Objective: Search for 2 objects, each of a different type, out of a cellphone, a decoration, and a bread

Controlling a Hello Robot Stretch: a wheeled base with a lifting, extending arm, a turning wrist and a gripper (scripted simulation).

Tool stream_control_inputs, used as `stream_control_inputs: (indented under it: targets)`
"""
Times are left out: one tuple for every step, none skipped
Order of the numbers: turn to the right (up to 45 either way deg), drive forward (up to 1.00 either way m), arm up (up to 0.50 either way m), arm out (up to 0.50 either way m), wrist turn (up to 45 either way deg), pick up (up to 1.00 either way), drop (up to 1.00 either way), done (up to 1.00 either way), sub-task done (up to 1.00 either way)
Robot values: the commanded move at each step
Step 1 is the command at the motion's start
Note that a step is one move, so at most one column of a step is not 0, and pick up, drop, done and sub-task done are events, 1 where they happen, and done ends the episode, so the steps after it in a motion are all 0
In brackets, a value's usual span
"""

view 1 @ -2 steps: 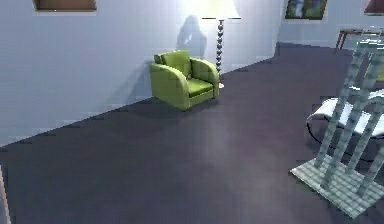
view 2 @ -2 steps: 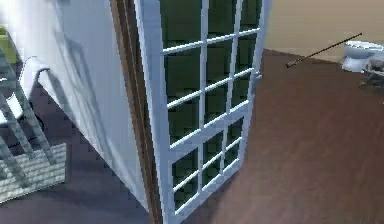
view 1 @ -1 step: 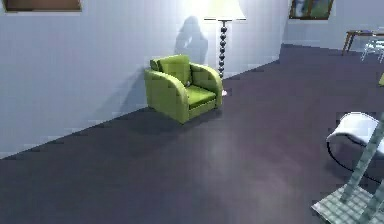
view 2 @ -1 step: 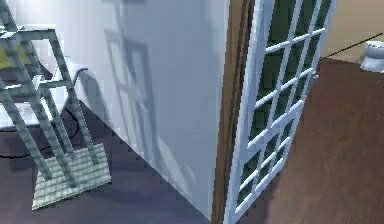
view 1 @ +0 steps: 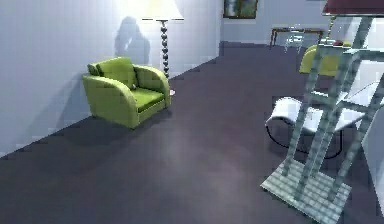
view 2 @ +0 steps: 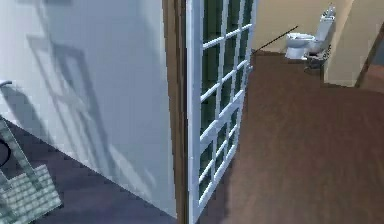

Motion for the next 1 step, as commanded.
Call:
stream_control_inputs:
  targets:
    - [0.0, 1.00, 0.00, 0.00, 0.0, 0.00, 0.00, 0.00, 0.00]
